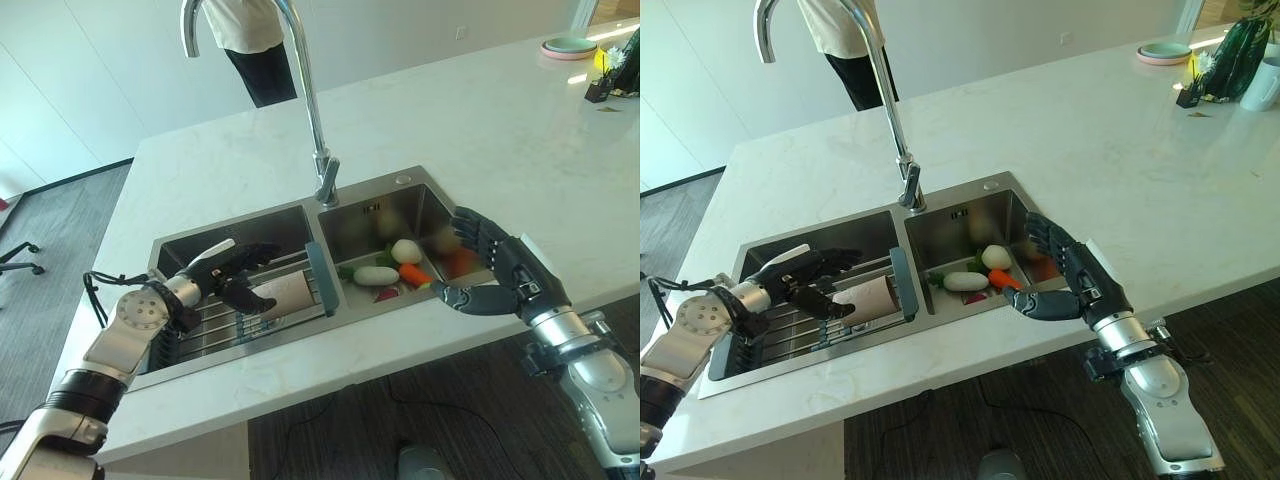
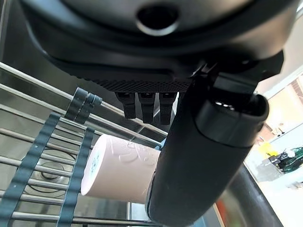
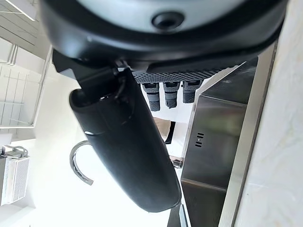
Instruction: Place the dishes in the dishwasher.
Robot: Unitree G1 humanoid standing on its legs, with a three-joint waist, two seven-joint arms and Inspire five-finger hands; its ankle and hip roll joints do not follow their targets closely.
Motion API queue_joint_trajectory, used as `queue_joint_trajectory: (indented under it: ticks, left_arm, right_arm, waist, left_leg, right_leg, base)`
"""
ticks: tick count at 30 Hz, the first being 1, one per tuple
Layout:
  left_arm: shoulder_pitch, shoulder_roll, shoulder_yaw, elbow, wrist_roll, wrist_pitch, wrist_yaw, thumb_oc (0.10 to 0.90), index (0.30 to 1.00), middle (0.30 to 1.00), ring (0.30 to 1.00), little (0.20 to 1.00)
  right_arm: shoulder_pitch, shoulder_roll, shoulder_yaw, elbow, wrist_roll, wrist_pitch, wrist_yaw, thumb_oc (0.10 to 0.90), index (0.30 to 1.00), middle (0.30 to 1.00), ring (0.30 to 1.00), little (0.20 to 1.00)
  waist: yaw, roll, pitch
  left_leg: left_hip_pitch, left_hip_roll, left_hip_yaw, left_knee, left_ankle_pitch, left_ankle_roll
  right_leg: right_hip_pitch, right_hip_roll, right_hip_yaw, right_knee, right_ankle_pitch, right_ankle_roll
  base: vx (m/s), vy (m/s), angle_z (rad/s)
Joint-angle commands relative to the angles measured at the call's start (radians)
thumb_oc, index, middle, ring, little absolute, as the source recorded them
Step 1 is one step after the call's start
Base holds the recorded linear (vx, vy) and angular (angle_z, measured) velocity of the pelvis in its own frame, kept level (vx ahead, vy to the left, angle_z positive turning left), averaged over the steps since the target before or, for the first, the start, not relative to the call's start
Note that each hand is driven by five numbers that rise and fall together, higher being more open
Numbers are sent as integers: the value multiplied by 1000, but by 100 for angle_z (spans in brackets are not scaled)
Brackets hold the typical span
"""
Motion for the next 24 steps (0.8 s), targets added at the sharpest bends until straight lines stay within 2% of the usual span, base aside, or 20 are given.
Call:
queue_joint_trajectory:
  ticks: [1, 15, 16, 24]
  left_arm:
    - [-147, 44, 40, -18, 8, -30, 14, 800, 900, 900, 900, 900]
    - [-153, 20, 18, 3, 70, -19, -6, 800, 900, 900, 900, 900]
    - [-151, 20, 15, 9, 89, 7, 5, 800, 900, 900, 900, 900]
    - [-160, 8, -5, 46, 159, 24, 26, 800, 900, 900, 900, 900]
  right_arm:
    - [-113, -23, -88, -44, 23, -91, -5, 800, 900, 900, 900, 900]
    - [-122, -22, -88, -37, 21, -95, 0, 800, 900, 900, 900, 900]
    - [-121, -22, -89, -38, 21, -97, 2, 800, 900, 900, 900, 900]
    - [-126, -22, -83, -49, 18, -88, -6, 800, 900, 900, 900, 900]
  waist:
    - [-9, -15, -51]
    - [-9, -21, -55]
    - [-11, -21, -55]
    - [-12, -22, -54]
  left_leg:
    - [-22, 4, -52, 113, -142, 14]
    - [-25, 7, -49, 113, -145, 18]
    - [-25, 7, -47, 113, -145, 18]
    - [-23, 8, -44, 113, -145, 19]
  right_leg:
    - [81, -13, 14, 3, -125, 118]
    - [77, -11, 17, 3, -125, 120]
    - [77, -11, 19, 3, -126, 121]
    - [80, -8, 19, 3, -127, 120]
  base:
    - [-34, 0, 0]
    - [-36, 1, 0]
    - [-39, 6, -1]
    - [-11, 1, -1]
